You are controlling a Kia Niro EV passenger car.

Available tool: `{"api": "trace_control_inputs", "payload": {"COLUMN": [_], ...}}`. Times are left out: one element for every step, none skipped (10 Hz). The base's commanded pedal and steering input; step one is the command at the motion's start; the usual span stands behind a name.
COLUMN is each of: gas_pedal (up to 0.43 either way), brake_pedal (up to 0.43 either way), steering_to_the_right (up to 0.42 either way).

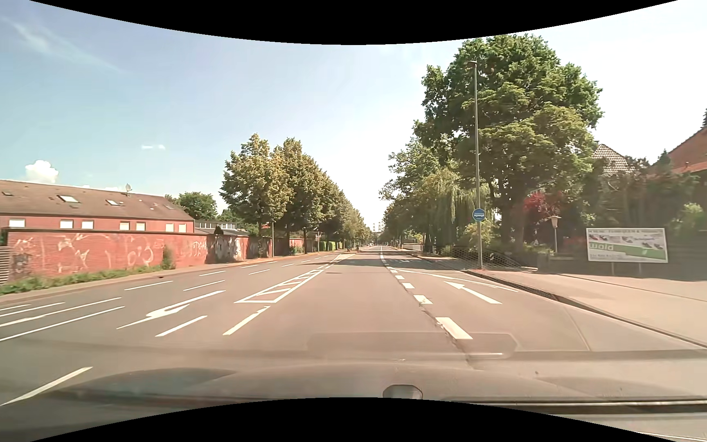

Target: Follow the waypoints while adhering to traffic rules and regulations

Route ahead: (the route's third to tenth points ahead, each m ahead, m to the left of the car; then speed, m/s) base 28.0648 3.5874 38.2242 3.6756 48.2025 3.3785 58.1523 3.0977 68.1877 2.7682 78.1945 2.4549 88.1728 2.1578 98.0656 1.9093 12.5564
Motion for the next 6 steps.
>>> {"api": "trace_control_inputs", "payload": {"gas_pedal": [0.287,0.287,0.287,0.287,0.280,0.260], "brake_pedal": [0.012,0.012,0.012,0.012,0.012,0.012], "steering_to_the_right": [-0.011,-0.009,-0.007,-0.005,-0.004,-0.004]}}
